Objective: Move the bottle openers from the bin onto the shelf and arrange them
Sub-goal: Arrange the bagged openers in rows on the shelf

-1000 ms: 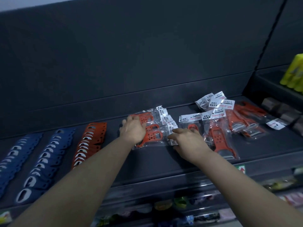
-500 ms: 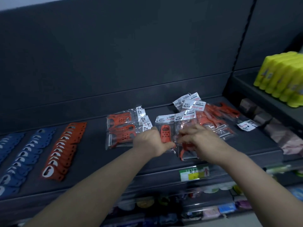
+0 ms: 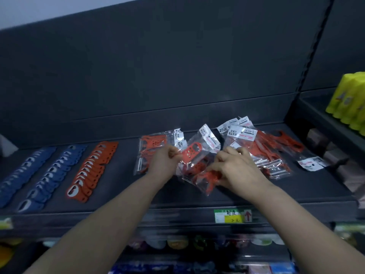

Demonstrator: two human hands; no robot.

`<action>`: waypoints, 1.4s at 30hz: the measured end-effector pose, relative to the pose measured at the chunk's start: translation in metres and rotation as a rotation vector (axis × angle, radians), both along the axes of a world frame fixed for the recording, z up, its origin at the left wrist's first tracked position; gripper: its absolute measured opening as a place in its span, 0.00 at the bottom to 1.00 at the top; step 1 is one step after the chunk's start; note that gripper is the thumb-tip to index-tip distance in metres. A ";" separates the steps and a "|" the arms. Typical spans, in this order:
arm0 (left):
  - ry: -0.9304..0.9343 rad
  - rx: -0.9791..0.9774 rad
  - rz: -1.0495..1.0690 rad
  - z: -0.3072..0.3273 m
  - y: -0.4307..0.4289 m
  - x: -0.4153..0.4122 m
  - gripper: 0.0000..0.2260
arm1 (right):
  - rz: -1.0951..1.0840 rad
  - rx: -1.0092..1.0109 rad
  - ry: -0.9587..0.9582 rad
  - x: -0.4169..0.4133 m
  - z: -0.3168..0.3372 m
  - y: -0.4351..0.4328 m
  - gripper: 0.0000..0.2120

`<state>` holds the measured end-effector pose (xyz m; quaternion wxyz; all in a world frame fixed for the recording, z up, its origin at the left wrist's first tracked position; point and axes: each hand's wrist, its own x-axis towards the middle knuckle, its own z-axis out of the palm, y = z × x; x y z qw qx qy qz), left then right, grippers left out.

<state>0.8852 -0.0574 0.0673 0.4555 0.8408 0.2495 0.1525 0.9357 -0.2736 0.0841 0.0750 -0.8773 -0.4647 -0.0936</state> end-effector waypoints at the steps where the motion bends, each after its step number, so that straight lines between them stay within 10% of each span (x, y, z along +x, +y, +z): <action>1: -0.020 0.028 0.010 0.006 0.013 -0.005 0.10 | 0.013 0.007 0.000 -0.003 -0.003 0.007 0.20; 10: 0.364 0.216 -0.362 0.009 0.115 -0.051 0.06 | 0.119 0.034 0.214 -0.041 -0.015 0.071 0.28; 16: 0.225 0.393 -0.264 -0.003 0.124 -0.040 0.13 | 0.038 0.150 0.181 -0.053 -0.021 0.109 0.30; 26: 0.073 0.048 -0.356 0.002 0.161 -0.057 0.06 | -0.028 0.118 0.354 -0.078 -0.043 0.179 0.29; 33: 0.274 0.611 -0.645 0.008 0.150 -0.068 0.21 | -0.189 0.295 0.276 -0.076 -0.033 0.168 0.19; 42: 0.318 0.822 -0.681 0.020 0.128 -0.059 0.26 | -0.574 0.096 0.188 -0.052 -0.023 0.098 0.13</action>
